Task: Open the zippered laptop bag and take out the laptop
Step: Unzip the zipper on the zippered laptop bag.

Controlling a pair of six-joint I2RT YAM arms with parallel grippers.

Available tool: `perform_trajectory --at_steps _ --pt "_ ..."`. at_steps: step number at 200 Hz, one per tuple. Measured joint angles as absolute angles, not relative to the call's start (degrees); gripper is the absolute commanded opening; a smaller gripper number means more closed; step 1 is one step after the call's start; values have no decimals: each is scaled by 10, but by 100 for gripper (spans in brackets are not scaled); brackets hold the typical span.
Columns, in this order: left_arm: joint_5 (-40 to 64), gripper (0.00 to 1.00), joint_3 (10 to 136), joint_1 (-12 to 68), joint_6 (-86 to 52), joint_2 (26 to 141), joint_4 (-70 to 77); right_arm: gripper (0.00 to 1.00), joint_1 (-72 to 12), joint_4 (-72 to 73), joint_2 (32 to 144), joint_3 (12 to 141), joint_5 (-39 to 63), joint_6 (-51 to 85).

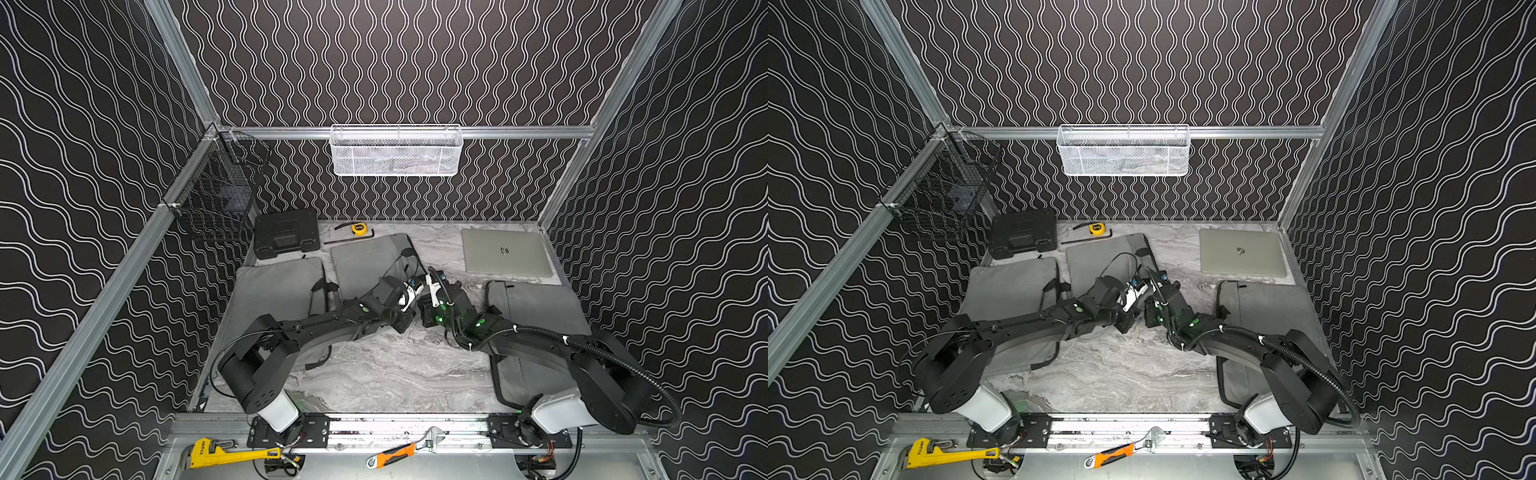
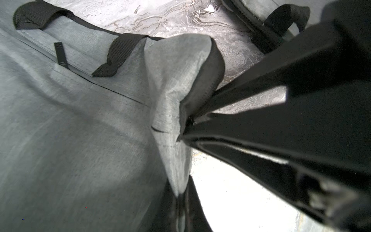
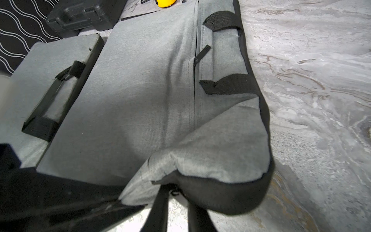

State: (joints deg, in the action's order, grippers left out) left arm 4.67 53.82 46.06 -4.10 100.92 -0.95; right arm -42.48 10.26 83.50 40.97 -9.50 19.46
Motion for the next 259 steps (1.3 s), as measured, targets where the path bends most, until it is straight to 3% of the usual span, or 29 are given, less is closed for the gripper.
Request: perform_trajectory --at_steps 14,24,70,83,121,145,220,259 --pt "53 0 534 461 -41 1010 -1 9 -425 100 827 404 -96 190" --pt "58 0 531 461 -41 1011 6 0 -425 98 822 400 -98 188" --pt "75 0 528 461 -38 1011 16 0 -425 90 800 386 -105 169" --pt "78 0 528 461 -36 1011 16 11 -425 92 797 382 -105 165" --pt "80 0 517 461 -30 997 18 12 -425 101 796 375 -96 154" --pt "79 0 516 461 -30 987 6 24 -425 111 789 367 -84 152" --pt "105 0 530 462 -28 981 -33 23 -420 94 765 324 -147 126" --pt "107 0 544 462 -26 986 -45 29 -426 116 732 291 -126 91"
